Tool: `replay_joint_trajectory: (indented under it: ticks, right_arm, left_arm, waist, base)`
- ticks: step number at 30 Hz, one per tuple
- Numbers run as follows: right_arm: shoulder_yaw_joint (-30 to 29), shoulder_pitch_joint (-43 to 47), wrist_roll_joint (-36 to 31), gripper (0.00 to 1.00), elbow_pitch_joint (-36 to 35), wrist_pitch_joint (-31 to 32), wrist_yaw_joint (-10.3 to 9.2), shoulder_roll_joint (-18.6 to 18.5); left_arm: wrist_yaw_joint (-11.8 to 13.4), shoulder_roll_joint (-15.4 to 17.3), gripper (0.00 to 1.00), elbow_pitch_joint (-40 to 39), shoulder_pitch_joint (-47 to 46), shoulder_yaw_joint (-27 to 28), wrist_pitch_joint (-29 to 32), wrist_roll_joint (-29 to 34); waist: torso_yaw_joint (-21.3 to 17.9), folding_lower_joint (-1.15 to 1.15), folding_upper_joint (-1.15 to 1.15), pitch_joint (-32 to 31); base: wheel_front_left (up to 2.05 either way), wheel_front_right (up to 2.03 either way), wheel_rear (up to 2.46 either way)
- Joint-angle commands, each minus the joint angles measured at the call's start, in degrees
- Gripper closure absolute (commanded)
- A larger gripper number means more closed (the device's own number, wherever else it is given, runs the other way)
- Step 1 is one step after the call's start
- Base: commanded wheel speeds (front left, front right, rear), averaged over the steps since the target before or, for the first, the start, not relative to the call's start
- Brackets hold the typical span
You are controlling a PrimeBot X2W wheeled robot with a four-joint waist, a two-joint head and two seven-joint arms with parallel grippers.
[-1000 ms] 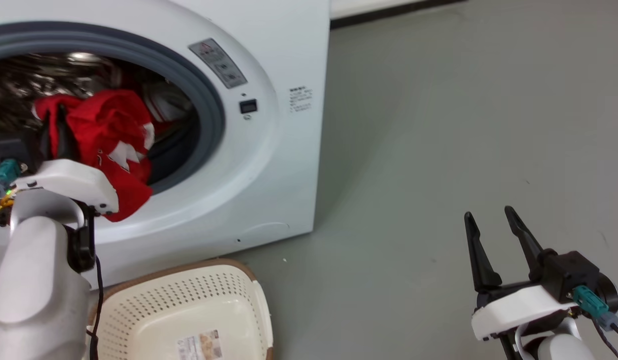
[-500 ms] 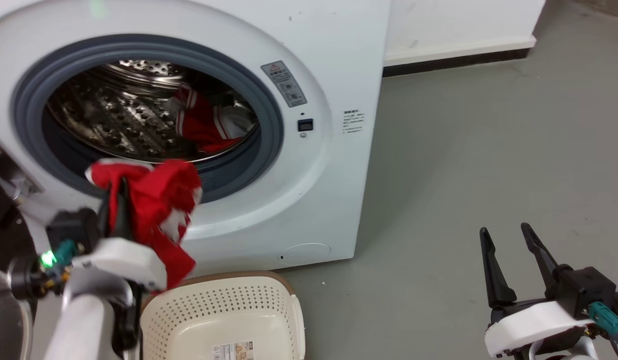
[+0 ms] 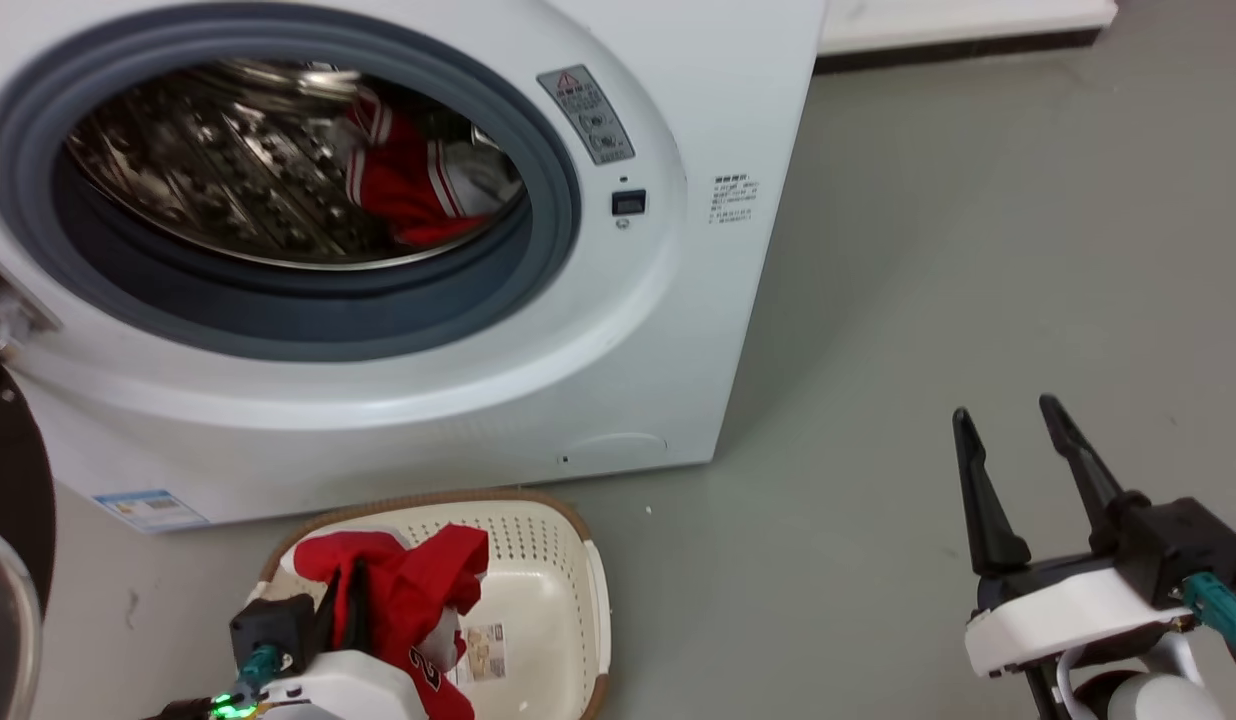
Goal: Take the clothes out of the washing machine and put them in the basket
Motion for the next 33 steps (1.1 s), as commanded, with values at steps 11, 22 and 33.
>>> replay_joint_trajectory:
  ticks: [11,22,33]
  right_arm:
    - [0.8,-7.4,1.7,0.00,-2.0,-1.8,-0.04,0.0]
    - [2.5,-12.6,3.3,0.00,-0.5,-4.7,-0.05,-0.2]
    - [3.7,-15.6,5.8,0.00,1.2,-6.5,-0.04,-1.1]
  left_arm:
    - [-1.3,0.3,1.00,18.3,-14.2,-0.3,-5.9,0.8]
    - [-2.1,2.5,1.00,38.7,-27.3,0.6,-8.9,0.7]
    - [-2.9,2.3,1.00,50.4,-32.3,1.3,-9.7,-0.2]
  waist:
    - [-6.0,0.00,0.00,16.3]
    - [-10.5,0.00,0.00,28.0]
    - [-11.8,0.00,0.00,33.2]
  base:
    - [0.00,0.00,0.00]
    - [0.00,0.00,0.00]
    - [0.00,0.00,0.00]
